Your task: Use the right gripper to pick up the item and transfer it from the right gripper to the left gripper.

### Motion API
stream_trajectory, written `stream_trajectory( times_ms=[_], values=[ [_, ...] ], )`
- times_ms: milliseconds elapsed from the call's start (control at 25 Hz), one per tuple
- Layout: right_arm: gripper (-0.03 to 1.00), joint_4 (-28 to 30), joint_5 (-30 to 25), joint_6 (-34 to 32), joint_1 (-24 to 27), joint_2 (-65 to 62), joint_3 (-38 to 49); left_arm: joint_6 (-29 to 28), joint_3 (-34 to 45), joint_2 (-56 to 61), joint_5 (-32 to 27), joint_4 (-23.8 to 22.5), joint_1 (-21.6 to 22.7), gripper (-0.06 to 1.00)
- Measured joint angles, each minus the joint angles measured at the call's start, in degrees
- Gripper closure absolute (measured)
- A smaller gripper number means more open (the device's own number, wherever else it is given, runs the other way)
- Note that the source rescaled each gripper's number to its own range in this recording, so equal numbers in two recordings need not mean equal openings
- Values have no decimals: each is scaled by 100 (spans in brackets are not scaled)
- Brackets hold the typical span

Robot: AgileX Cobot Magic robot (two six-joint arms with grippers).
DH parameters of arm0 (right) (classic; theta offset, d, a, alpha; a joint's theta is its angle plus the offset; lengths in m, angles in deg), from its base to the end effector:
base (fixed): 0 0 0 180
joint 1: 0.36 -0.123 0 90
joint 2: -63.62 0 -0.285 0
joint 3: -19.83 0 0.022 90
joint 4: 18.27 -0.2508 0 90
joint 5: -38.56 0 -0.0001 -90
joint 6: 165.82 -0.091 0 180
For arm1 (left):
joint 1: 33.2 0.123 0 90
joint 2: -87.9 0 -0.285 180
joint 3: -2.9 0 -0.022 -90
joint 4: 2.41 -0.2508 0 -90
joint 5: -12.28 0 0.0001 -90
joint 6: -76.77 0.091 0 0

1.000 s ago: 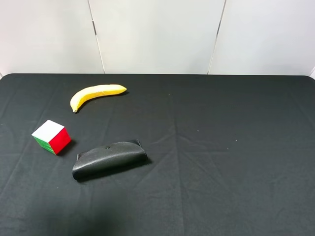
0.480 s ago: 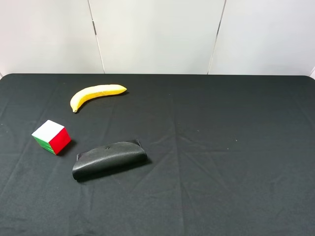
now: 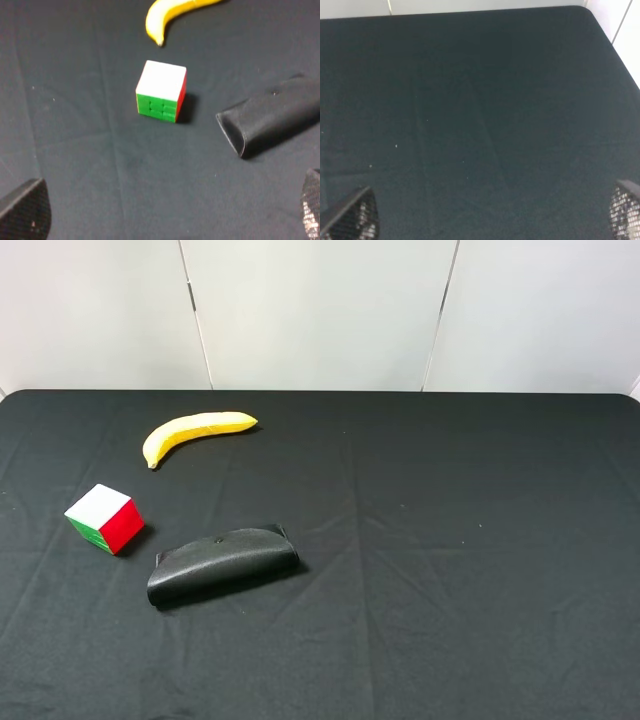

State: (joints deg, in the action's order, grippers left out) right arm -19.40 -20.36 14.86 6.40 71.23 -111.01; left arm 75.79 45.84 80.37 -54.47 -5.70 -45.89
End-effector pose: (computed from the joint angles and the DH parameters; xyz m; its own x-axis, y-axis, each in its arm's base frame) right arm -0.0026 0.0019 0.2771 -0.4306 0.0493 -0.9012 0.1019 0.9948 0.0058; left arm -0.0207 0.0096 0.2953 -0.4447 0.1059 -0.8894 0.1761 0.9839 0.0291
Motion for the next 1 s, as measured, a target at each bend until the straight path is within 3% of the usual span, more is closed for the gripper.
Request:
stream_trajectory(
  times_ms=[240,560,880,1000],
  values=[
    [-3,0,0,0,0,0,0,-44,362,0,44,-26,0,-4],
    [-3,0,0,0,0,0,0,-51,621,0,589,-11,0,-3],
    [-3,0,0,0,0,0,0,-61,631,0,596,-7,13,-3],
    [-3,0,0,0,0,0,0,-61,631,0,596,-7,202,-3]
  ],
)
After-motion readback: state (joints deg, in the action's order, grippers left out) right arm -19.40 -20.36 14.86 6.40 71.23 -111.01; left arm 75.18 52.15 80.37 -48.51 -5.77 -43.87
